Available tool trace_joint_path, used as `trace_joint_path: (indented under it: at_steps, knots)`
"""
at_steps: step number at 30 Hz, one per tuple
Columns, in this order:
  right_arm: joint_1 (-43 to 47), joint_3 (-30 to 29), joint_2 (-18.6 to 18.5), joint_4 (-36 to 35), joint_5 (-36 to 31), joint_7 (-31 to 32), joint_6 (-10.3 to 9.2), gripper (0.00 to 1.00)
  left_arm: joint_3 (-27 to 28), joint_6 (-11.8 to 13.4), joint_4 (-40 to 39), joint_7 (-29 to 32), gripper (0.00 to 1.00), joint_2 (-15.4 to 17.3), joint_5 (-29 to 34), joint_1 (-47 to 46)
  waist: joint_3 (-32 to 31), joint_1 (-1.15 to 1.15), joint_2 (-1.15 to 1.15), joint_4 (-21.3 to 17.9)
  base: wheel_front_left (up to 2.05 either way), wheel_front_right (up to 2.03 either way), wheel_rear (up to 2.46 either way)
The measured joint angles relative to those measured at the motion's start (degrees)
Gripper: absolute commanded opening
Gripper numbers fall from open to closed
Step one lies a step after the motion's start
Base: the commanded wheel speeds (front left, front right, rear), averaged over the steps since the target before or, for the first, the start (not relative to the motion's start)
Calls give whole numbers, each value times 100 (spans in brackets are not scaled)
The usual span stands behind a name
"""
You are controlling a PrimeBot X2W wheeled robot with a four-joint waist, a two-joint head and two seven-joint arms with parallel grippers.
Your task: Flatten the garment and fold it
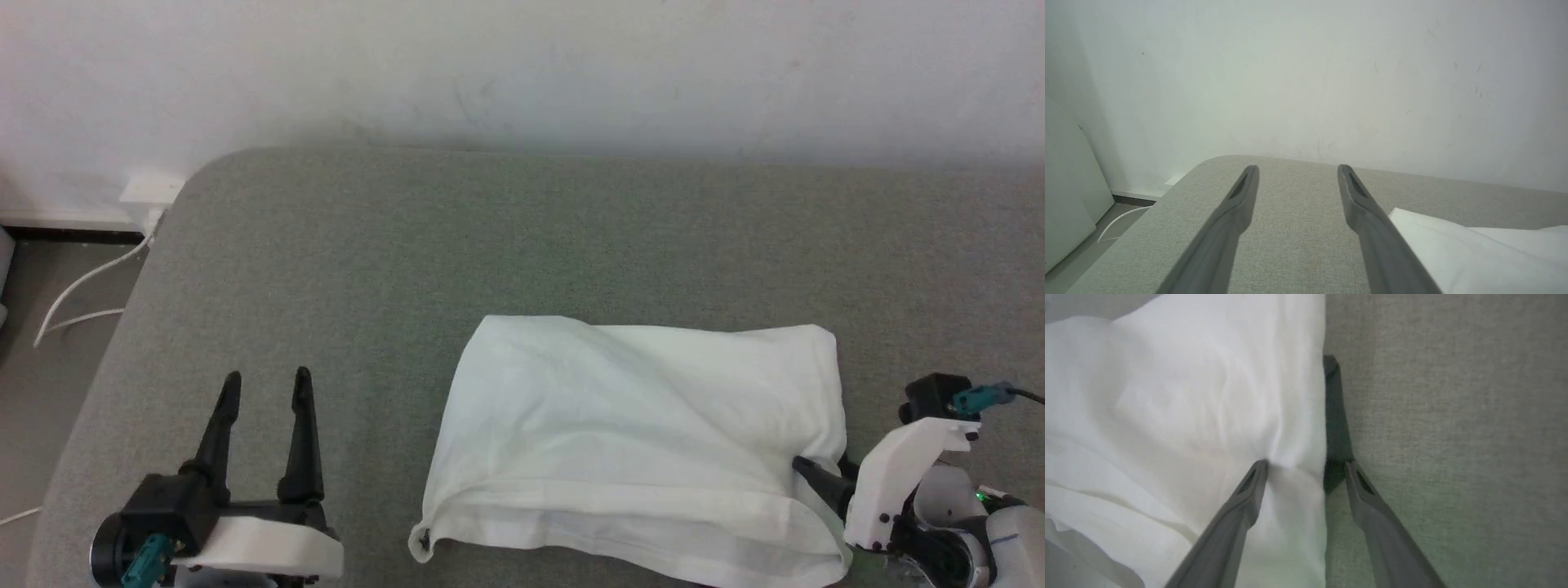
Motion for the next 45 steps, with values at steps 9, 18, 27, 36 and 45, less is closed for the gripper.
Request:
trace_joint_path:
  at_steps: [9, 18, 27, 36, 45]
  knots:
    - [-629, 393, -138, 889, 241, 748, 0, 78, -60, -336, 183, 0, 100, -211, 79, -57, 155, -1, 0, 69, 0, 0, 0]
    - [-664, 995, -233, 795, 519, 513, -1, 0, -27, -396, 331, 0, 100, -243, 241, -55, 12, 0, 1, -24, 0, 0, 0]
    - [-408, 715, -726, 134, 502, -20, 1, 0, -19, -365, 367, 0, 100, -235, 290, 38, -213, 0, 1, -199, 0, 0, 0]
    - [196, -1021, -956, -91, -100, 409, 0, 0, -69, -337, 370, 0, 100, -240, 290, 103, -314, -1, 1, -408, 0, 0, 0]
    - [268, -878, -179, -1184, 342, 1525, -1, 0, -92, -320, 392, 0, 100, -244, 282, 98, -225, -1, 0, -491, 0, 0, 0]
